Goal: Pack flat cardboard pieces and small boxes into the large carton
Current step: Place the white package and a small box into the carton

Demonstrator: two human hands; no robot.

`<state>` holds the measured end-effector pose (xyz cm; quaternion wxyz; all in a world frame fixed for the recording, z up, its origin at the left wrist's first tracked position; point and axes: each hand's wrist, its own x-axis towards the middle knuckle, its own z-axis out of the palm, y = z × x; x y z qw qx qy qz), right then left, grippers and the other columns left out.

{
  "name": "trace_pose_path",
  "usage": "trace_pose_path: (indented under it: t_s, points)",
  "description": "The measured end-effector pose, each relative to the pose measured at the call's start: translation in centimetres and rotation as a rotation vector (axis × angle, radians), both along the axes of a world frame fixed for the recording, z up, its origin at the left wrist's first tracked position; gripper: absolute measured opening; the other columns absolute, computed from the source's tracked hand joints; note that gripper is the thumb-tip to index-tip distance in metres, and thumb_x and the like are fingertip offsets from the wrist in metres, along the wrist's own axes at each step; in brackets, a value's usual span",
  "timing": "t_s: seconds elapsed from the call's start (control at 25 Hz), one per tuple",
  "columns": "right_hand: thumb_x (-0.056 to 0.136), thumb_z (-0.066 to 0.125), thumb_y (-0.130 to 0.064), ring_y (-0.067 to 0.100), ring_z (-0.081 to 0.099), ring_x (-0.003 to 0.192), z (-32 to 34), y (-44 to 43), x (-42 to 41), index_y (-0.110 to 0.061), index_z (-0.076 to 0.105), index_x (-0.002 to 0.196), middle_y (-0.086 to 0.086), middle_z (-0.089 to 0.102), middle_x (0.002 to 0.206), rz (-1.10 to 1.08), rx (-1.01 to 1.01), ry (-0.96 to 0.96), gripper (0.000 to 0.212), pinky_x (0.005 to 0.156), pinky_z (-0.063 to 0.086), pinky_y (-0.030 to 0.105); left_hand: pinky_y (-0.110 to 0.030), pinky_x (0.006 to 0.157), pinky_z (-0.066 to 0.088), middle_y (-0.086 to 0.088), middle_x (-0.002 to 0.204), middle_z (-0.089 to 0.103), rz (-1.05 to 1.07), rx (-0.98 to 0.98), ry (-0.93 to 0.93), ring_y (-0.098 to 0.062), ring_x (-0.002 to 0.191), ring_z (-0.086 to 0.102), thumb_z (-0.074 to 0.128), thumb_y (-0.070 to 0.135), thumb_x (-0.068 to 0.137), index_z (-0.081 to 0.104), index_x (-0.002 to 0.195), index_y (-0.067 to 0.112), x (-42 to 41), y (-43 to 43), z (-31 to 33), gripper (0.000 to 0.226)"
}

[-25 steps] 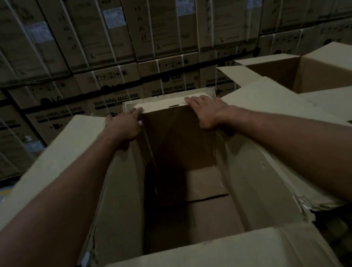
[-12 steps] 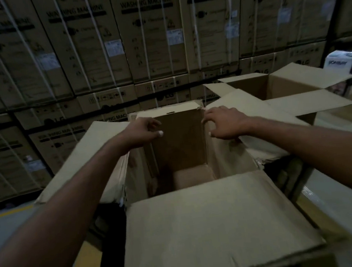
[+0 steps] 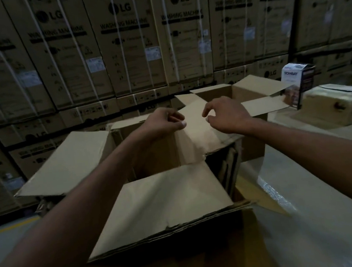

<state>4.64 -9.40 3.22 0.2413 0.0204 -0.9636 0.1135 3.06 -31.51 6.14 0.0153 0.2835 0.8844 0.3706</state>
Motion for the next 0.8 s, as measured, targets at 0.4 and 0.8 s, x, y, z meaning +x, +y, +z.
trace_pose_path:
  t_s: [0.4,0.8]
  points:
    - [0.096,0.065,-0.018,0.018,0.054,0.125,-3.1,18.0,-2.5,-0.027,0.067,0.124,-0.003,0.065,0.131,0.05,-0.133,0.04,0.029,0.098,0.05,0.039,-0.019,0.067,0.048,0.006,0.1,0.066,0.139,0.151,0.059,-0.004,0.093,0.061,0.067,0.02,0.095,0.067,0.114,0.016,-0.7,23.4,0.7,0.019]
    - [0.092,0.065,-0.021,0.026,0.042,0.13,-3.9,28.7,-7.5,-0.023,0.053,0.142,0.006,0.054,0.14,-0.117,-0.096,-0.07,0.052,0.102,0.041,0.043,-0.041,0.093,0.055,-0.004,0.135,0.057,0.416,0.075,0.07,-0.021,0.115,0.058,0.067,0.021,0.094,0.048,0.144,0.021,-7.1,34.3,-4.0,0.053]
